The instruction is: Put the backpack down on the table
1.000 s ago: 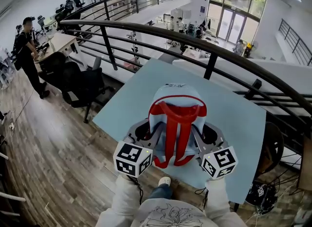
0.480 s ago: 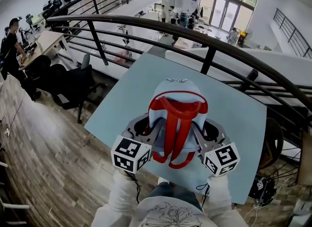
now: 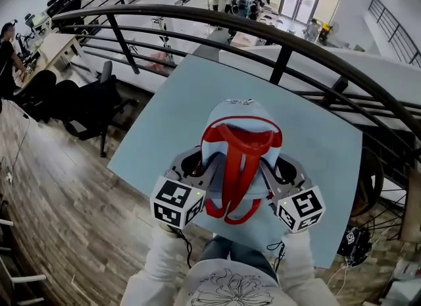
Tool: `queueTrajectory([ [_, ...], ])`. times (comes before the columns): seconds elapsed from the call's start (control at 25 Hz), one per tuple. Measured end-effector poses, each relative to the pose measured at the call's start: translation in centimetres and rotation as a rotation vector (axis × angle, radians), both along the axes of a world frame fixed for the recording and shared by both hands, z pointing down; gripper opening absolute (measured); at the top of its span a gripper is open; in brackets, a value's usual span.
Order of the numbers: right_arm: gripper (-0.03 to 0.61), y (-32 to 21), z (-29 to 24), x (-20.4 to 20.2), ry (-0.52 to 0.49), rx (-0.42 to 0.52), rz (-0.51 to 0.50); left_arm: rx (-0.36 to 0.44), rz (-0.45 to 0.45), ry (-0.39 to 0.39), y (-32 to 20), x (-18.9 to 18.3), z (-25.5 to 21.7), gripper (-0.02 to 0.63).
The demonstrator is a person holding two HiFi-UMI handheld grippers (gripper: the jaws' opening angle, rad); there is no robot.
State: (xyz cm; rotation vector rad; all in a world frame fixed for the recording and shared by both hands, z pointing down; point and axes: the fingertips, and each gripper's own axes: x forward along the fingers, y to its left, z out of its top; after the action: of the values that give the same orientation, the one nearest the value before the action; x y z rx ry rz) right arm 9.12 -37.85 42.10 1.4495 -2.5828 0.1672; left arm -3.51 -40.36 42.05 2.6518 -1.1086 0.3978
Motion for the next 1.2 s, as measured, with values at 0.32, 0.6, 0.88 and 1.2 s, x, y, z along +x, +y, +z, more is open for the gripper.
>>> queueTrajectory([
  [0.32, 0.115, -2.1, 2.4, 1.4, 0.01, -0.038, -0.011, -0.031, 0.005, -0.024, -2.2, 1.3, 2.2, 0.103],
  [0.6, 0.115, -4.1, 5.0, 2.5, 0.052, -0.068, -0.019, -0.048, -0.003, -0.044, -3.9, 2.4, 4.9, 0.104],
  [0.88, 0.117, -6.0, 7.5, 3.0, 0.088, -0.09, -0.028, -0.026, -0.011, -0.063, -5.6, 2.9, 7.3, 0.106],
  [1.2, 0.118, -7.7, 9.3, 3.5, 0.127, -0.089, -0.033, 0.019, -0.024, -0.082, -7.3, 3.4, 9.1, 0.11],
])
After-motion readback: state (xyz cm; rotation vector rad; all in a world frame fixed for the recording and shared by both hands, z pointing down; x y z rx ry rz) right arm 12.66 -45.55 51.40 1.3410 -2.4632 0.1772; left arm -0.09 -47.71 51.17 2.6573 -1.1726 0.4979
